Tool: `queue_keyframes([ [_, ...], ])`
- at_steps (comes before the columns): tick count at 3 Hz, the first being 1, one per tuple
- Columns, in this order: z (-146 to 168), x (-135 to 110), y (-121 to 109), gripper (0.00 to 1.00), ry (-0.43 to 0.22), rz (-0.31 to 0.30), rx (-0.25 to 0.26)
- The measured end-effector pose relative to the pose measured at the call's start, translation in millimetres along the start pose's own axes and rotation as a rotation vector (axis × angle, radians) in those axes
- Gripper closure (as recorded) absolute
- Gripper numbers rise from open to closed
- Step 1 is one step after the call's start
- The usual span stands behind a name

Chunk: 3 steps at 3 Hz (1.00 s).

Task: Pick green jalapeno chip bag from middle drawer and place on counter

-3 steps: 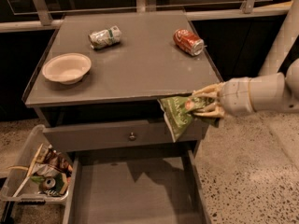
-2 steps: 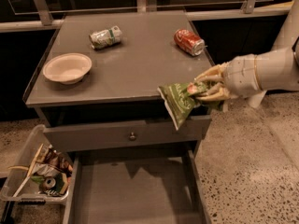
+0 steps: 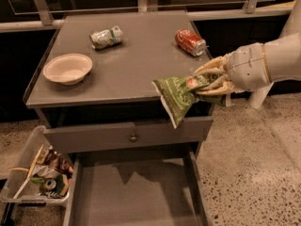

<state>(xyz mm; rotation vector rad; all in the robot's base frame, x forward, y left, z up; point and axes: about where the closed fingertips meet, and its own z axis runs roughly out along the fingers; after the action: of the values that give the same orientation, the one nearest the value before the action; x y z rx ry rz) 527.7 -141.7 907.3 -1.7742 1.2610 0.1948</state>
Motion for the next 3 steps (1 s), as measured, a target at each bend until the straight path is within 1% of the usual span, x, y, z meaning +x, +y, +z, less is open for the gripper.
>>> queue_keyframes([
  [1,1,1,-1,1.0,0.002,0.003,0.002],
  [2,18,9,-23,1.0,0.012,0.004,0.009],
  [3,46,26,-60,1.0,0.033,0.038,0.035],
])
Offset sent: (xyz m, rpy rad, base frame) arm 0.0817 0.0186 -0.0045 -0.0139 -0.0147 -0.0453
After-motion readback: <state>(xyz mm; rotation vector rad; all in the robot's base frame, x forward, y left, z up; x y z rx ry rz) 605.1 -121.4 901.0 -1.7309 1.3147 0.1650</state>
